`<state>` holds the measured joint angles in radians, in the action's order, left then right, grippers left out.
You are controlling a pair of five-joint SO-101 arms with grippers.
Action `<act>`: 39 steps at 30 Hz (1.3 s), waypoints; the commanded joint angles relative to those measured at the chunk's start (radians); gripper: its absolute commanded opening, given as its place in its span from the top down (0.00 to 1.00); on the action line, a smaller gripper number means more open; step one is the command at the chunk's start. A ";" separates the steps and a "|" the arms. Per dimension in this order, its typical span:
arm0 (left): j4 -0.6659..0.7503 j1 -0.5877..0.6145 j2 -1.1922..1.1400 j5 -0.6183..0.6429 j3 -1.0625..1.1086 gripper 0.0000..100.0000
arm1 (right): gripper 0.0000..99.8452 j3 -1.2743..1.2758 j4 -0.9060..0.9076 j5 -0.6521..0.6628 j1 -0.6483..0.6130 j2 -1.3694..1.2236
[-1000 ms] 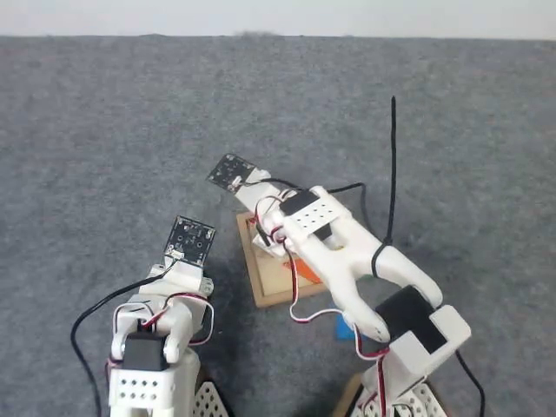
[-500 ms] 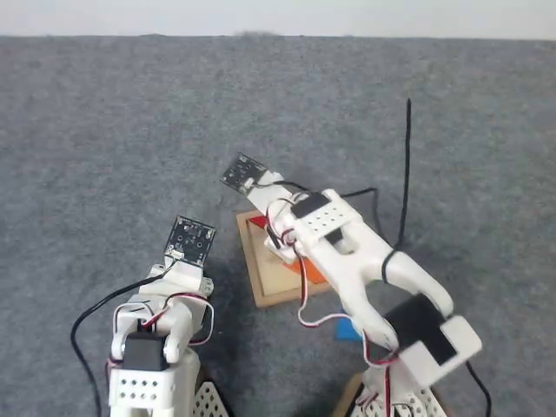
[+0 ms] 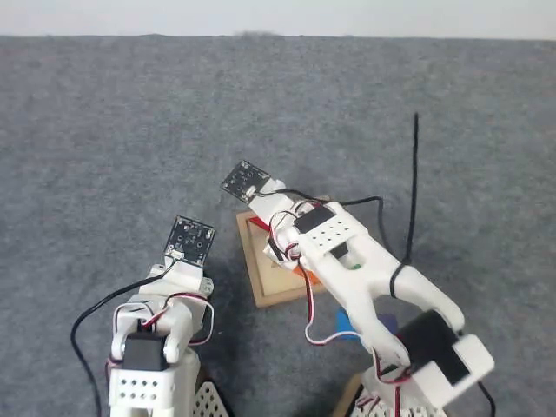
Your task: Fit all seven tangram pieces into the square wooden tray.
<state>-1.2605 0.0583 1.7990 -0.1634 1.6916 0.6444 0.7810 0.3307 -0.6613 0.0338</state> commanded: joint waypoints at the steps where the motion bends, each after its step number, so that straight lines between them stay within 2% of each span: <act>1: -0.003 0.006 0.017 -0.008 -0.010 0.98 | 0.99 -0.006 -0.024 -0.008 -0.002 -0.002; 10: -0.003 0.006 0.017 -0.008 -0.010 0.98 | 0.99 -0.005 -0.022 -0.012 -0.001 -0.005; 20: -0.003 0.006 0.017 -0.008 -0.010 0.98 | 0.99 0.038 -0.027 -0.014 0.084 0.001; 25: -0.003 0.006 0.017 -0.008 -0.010 0.98 | 0.99 0.035 -0.028 -0.015 0.067 0.013; 32: -0.003 0.006 0.017 -0.008 -0.010 0.98 | 0.99 0.054 0.024 -0.069 0.065 0.222; 39: -0.003 0.005 0.017 -0.008 -0.010 0.98 | 0.99 0.213 0.044 -0.068 0.068 0.349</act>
<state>-1.2605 0.0583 1.7990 -0.1634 1.6916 0.8393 0.8286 0.2754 -0.6045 0.3161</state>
